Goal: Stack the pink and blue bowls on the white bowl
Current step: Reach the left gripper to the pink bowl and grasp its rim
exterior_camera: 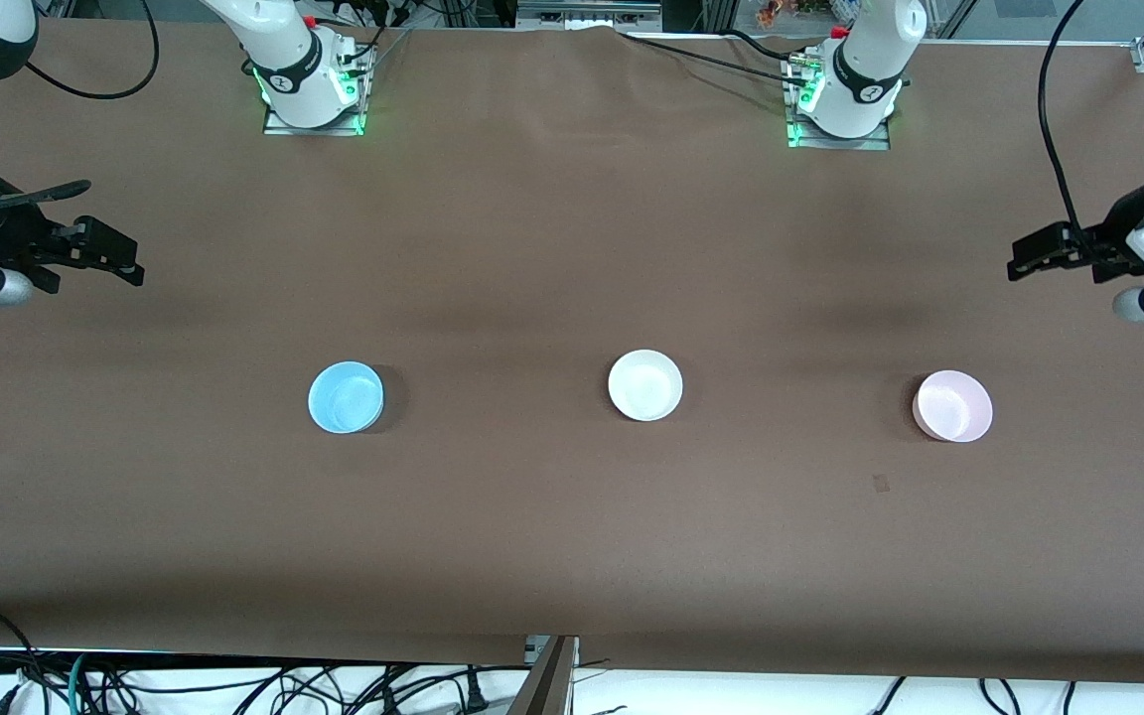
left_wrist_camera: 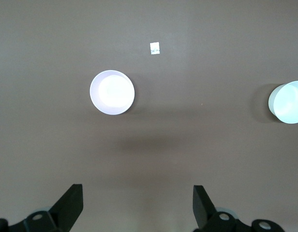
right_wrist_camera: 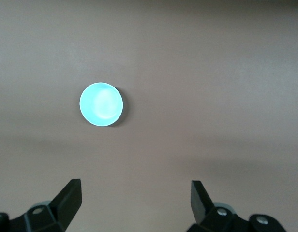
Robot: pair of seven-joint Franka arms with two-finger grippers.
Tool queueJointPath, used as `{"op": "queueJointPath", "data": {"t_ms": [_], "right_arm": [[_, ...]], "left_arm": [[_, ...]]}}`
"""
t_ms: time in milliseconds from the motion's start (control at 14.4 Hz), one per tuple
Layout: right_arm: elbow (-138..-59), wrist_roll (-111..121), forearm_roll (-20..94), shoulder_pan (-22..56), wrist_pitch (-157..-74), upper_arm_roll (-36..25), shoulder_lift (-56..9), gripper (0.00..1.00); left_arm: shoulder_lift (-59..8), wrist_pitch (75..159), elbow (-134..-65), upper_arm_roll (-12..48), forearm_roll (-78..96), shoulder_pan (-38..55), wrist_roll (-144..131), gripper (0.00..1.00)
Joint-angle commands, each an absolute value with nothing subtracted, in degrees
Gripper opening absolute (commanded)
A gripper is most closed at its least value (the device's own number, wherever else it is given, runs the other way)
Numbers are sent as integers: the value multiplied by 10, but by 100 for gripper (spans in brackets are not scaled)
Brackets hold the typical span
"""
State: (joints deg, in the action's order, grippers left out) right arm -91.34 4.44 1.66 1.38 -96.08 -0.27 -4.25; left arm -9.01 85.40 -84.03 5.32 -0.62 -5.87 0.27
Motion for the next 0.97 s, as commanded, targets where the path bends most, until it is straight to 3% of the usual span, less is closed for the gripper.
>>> {"op": "queueJointPath", "data": {"t_ms": [0,417,765,904], "right_arm": [[-899,47,9,14,-947,-1,-47,100],[-899,47,9,15,-947,-1,-47,100],[-899,47,9,14,-947,-1,-47,100],[-899,47,9,14,-947,-1,-47,100]], "left_arm": [[-126,885,-812,51,-33,-75,24,100],[-204,1023,-863,52,-63,-100,60,100],[-267,1216,-953,53,-65,-174,185,100],[-272,1240,-984,53,-63,-180,221,100]]}}
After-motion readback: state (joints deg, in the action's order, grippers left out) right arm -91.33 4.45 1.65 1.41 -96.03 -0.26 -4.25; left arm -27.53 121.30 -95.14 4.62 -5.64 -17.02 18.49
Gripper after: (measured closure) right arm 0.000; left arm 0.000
